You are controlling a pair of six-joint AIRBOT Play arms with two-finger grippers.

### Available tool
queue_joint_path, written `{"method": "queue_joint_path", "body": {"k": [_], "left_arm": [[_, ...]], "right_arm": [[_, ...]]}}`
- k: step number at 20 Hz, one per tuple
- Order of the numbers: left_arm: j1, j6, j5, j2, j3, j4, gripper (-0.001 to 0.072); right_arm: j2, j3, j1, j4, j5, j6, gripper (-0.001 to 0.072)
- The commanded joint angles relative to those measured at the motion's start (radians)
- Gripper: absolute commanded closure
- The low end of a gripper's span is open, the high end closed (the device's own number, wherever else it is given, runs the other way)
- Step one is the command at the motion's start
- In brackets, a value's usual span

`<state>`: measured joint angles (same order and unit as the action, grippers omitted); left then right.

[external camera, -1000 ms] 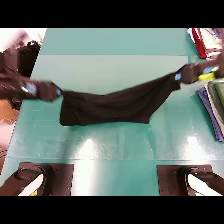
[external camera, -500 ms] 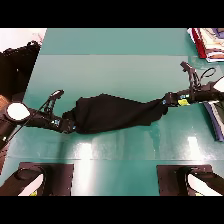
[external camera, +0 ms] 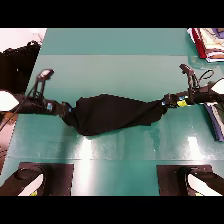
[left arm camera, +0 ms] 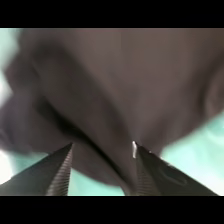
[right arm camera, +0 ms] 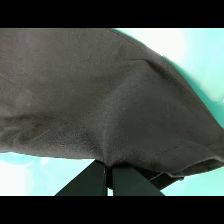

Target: Fold the shirts.

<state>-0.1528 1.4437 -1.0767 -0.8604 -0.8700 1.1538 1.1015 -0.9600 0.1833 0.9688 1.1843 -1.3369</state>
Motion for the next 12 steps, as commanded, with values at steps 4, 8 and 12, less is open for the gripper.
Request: {"method": "queue_joint_path", "body": {"k": [4, 8, 12], "left_arm": [[0.0, 0.057, 0.166, -0.241, -0.045, -0.046, 0.0248], [0.0, 0.06, 0.225, -0.416, -0.078, -0.139, 0.0248], [0.0, 0.076, 0.247, -0.465, -0.103, -0.14, 0.0372]], "right_arm": [[0.0, 0.001, 0.002, 0.0, -0.003, 0.0, 0.0694], [0.0, 0.001, 0.034, 0.001, -0.006, 0.0, 0.0694], [0.0, 0.001, 0.056, 0.001, -0.014, 0.0, 0.0694]]}}
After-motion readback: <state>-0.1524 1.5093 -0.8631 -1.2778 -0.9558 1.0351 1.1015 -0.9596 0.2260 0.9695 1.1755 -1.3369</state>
